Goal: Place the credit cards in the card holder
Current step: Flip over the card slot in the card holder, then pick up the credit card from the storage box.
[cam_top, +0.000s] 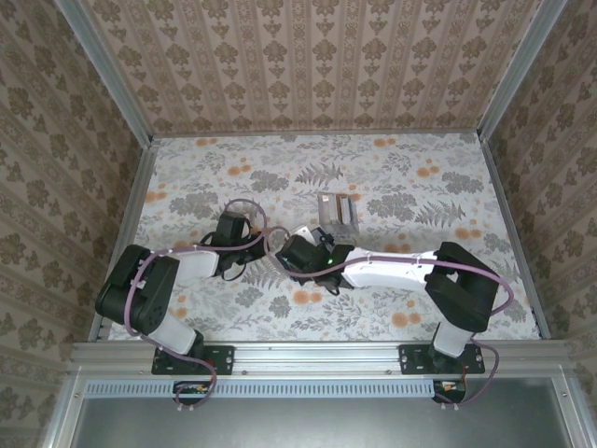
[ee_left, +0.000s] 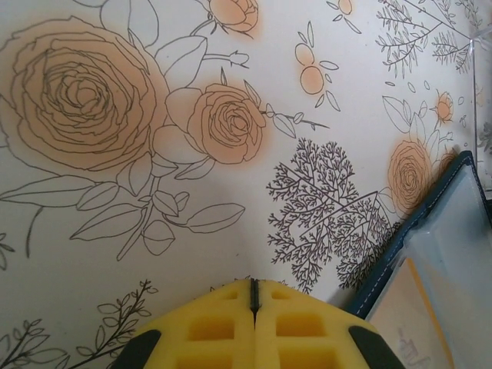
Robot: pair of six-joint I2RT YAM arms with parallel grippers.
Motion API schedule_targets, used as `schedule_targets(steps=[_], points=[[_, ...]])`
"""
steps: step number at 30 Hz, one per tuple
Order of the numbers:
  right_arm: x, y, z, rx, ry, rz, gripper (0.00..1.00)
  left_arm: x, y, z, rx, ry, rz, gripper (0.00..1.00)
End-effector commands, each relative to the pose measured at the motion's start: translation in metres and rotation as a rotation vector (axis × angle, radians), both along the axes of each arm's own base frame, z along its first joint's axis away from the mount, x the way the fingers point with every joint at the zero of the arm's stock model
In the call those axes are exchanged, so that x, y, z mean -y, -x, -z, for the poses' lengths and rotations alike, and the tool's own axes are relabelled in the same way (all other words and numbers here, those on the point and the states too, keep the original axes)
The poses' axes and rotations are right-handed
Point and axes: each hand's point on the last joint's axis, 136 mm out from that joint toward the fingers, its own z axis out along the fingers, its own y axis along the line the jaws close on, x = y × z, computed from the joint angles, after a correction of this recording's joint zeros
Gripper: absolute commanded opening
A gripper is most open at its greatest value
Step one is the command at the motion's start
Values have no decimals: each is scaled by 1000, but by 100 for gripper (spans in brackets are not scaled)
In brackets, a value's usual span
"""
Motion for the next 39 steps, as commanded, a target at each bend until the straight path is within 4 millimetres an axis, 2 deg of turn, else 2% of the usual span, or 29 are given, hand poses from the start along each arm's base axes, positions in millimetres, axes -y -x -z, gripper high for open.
schedule_targets(steps=[1, 5, 8, 11, 15, 19, 21, 26, 30, 33, 34, 36, 39], points=[[-25, 25, 8, -103, -61, -168, 16, -1, -1, 2, -21, 21, -17, 5], [-33, 44, 10, -181, -152, -277, 32, -2, -2, 0, -26, 49, -20, 5], [-33, 47, 0, -226, -226, -307, 32, -6, -2, 3, -27, 30, -31, 5], [-28, 37, -18, -223, -335, -301, 34, -2, -2, 2, -30, 50, -19, 5], [0, 6, -28, -185, -341, -190, 33, -6, -4, 2, -20, 25, -21, 6], [3, -13, -22, -151, -298, -155, 33, -2, -5, -2, -12, 44, -5, 8], [15, -30, -26, -110, -247, -76, 34, -6, -6, -1, -2, 21, -7, 9], [50, -85, -58, -14, -253, 130, 43, -4, -6, -5, 11, 26, 1, 13], [77, -117, -79, 84, -85, 258, 60, -12, -7, -5, 31, -24, -18, 21], [88, -139, -78, 120, 6, 311, 67, -12, -8, -9, 46, -29, -12, 25], [90, -144, -76, 127, 31, 324, 69, -14, -8, -9, 51, -40, -11, 28], [91, -153, -68, 132, 66, 327, 75, -19, -8, -8, 51, -73, -26, 44], [90, -161, -56, 113, 74, 335, 75, -16, -8, -11, 56, -68, -11, 52]])
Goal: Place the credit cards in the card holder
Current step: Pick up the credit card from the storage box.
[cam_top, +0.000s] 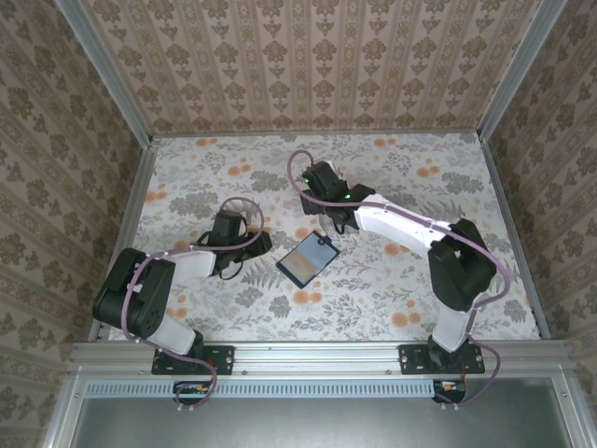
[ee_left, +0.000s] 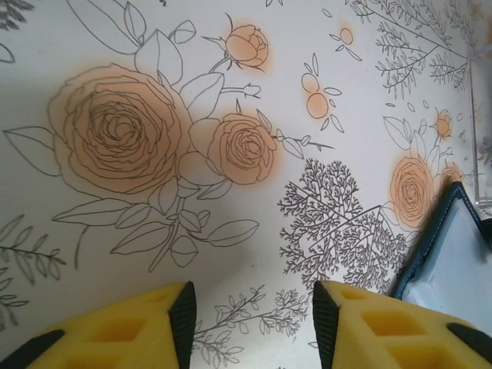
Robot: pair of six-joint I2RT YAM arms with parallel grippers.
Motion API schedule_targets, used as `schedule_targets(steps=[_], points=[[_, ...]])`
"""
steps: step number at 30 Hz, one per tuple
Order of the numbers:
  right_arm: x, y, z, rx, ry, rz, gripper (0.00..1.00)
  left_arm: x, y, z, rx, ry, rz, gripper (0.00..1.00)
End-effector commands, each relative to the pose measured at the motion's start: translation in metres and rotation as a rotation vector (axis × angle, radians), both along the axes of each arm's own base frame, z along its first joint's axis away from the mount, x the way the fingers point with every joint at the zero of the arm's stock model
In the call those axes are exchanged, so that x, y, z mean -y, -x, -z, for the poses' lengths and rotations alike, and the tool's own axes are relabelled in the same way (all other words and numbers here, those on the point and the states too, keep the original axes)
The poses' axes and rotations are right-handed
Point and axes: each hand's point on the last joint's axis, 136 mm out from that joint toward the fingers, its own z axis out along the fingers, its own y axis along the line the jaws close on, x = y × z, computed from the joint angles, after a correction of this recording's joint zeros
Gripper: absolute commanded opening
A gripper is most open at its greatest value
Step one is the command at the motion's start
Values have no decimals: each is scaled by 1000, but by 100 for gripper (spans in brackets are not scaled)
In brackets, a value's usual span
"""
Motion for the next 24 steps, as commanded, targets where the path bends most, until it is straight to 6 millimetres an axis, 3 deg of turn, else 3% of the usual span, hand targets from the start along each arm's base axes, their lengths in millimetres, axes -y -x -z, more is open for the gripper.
schedule_targets(steps=[1, 7, 17, 21, 24], points=[[22, -5, 20, -43, 121, 59, 75, -4, -2, -5, 23, -42, 5, 53], [36, -5, 47, -90, 116, 75, 74, -6, -2, -5, 25, -72, 3, 57], [49, -2, 69, -179, 207, 88, 74, -7, -2, -5, 25, -95, 3, 60], [55, -1, 69, -181, 243, 97, 72, -6, -1, -4, 16, -95, 11, 60], [69, 1, 54, -156, 323, 135, 69, -8, -1, -5, 21, -106, 6, 60]])
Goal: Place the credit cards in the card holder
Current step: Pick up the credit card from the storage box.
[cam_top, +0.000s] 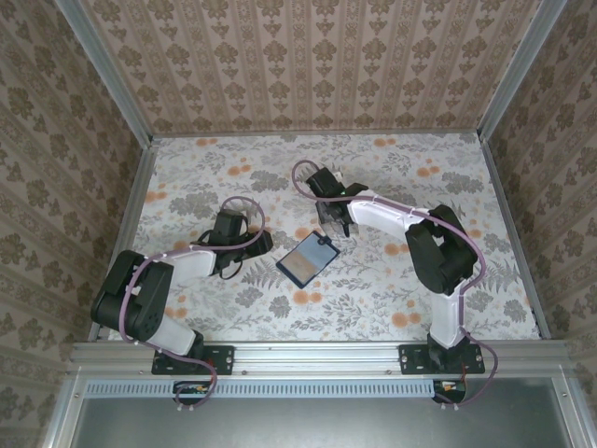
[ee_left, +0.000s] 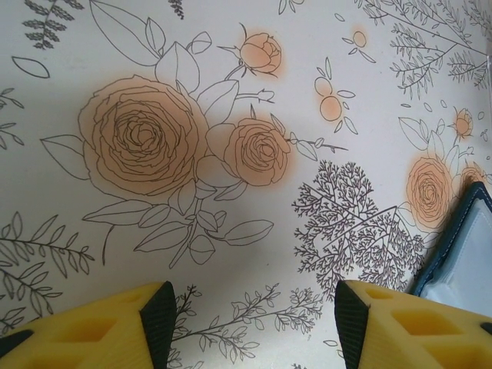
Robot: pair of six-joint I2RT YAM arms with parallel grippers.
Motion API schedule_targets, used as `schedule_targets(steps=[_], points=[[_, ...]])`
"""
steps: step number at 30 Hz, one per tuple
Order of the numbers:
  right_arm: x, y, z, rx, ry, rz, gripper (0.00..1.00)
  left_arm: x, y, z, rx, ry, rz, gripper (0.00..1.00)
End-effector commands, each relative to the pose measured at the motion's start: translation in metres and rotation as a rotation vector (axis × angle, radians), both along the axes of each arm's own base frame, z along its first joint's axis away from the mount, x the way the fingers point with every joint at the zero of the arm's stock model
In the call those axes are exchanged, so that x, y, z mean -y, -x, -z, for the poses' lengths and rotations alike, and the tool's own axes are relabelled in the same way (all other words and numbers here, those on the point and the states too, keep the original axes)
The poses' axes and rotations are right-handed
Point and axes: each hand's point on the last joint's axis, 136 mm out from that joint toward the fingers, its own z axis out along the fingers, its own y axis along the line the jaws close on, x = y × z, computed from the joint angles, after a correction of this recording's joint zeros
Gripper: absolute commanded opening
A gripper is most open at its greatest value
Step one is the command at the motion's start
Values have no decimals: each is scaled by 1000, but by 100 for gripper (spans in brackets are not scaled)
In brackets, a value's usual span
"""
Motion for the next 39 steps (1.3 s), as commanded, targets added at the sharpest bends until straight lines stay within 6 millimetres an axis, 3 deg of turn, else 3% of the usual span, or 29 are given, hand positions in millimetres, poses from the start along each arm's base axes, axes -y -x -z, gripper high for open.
schedule_targets(steps=[1, 6, 12, 17, 22, 25, 33, 36, 39], points=[[21, 4, -16, 17, 143, 29, 68, -3, 0, -3, 9, -43, 5, 60], [25, 4, -40, 85, 190, 29, 64, 0, 0, -5, 8, -36, 15, 60], [27, 3, -45, 96, 218, 21, 57, 2, 2, -3, -5, -31, 23, 60], [25, 4, -46, 105, 226, 4, 42, 2, 1, -3, -5, -37, 24, 60], [19, 7, -46, 77, 214, -22, 21, 2, 1, -4, 0, -48, 27, 61], [12, 9, -46, 79, 162, -46, 1, 4, 2, -3, -13, -45, 36, 61], [-2, 29, -71, 90, -41, -78, 0, 14, 2, -9, 3, -2, 75, 61], [-19, 43, -91, 104, -185, -171, 0, 22, 6, -21, 41, 4, 107, 60], [-38, 63, -92, 87, -324, -320, 0, 31, 11, -32, 81, 36, 157, 60]])
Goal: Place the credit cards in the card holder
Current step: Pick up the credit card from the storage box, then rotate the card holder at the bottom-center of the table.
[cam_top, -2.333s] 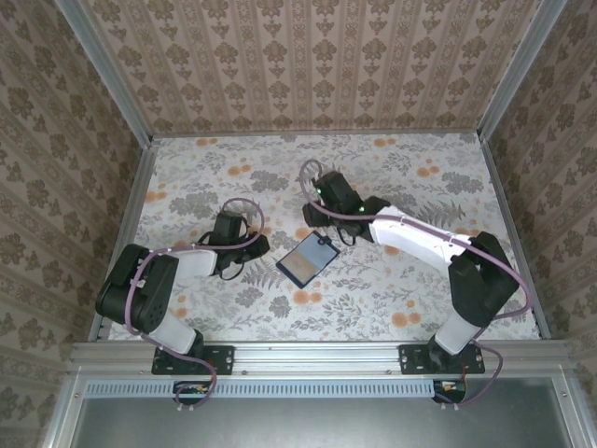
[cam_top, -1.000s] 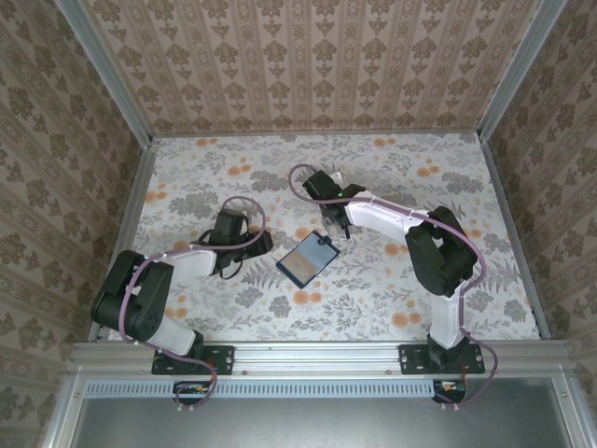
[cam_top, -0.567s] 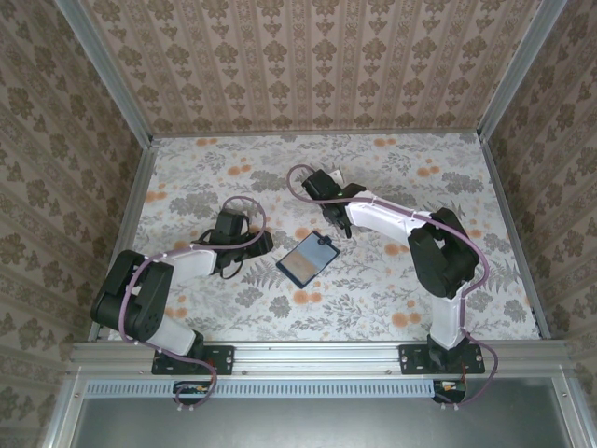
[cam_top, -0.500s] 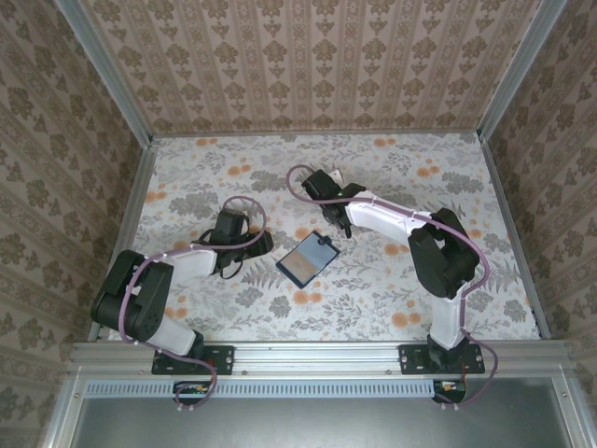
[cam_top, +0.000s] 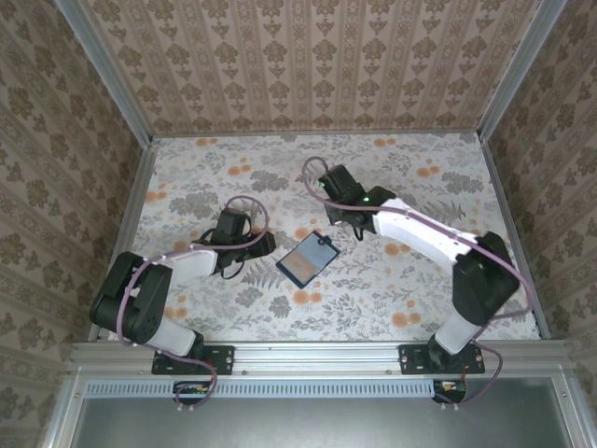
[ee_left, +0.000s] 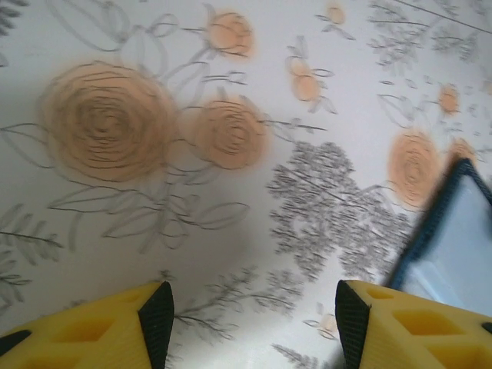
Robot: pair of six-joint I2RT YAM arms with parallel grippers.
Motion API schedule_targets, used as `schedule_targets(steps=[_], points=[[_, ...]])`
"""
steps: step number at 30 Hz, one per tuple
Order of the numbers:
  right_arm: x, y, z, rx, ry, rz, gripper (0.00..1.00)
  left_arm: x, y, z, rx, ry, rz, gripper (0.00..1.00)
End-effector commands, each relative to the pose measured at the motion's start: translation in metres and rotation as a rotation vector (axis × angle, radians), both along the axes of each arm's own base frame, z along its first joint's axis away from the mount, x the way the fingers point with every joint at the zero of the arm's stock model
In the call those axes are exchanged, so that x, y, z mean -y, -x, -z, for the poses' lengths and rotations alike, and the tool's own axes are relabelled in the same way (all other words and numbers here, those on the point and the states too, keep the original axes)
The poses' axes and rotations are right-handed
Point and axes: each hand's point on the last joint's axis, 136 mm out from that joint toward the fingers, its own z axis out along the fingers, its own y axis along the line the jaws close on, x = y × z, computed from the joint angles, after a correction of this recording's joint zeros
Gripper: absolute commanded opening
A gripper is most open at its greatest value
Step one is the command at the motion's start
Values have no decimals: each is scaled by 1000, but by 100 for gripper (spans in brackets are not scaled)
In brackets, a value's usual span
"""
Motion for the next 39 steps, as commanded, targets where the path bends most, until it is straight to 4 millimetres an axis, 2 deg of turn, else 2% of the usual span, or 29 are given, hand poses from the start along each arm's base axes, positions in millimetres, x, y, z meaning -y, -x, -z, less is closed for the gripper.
schedule_targets(steps=[1, 5, 10, 16, 19, 23, 28, 33, 36, 39], points=[[-36, 27, -4, -36, -212, -244, 0, 24, 4, -30, 99, 75, 129, 58], [-50, 61, 18, -165, -306, -438, 0, 44, 14, -46, 203, 69, 217, 57], [-44, 88, 43, -338, -371, -533, 0, 57, 21, -55, 286, 54, 255, 55], [-44, 99, 70, -455, -386, -543, 0, 45, 18, -46, 279, 4, 185, 54], [-45, 104, 80, -504, -391, -542, 0, 36, 14, -38, 257, -29, 134, 57], [-45, 110, 90, -548, -390, -540, 0, 24, 10, -31, 199, 14, 68, 59], [-47, 128, 100, -605, -403, -531, 0, 0, 5, -15, 113, 49, -56, 64], [-68, 159, 96, -667, -482, -567, 0, -12, 1, -10, 83, 25, -89, 64], [-82, 159, 91, -635, -556, -552, 0, -11, 1, -10, 70, 38, -84, 64], [-80, 149, 88, -601, -554, -483, 0, -12, 0, -8, 75, 20, -82, 63]])
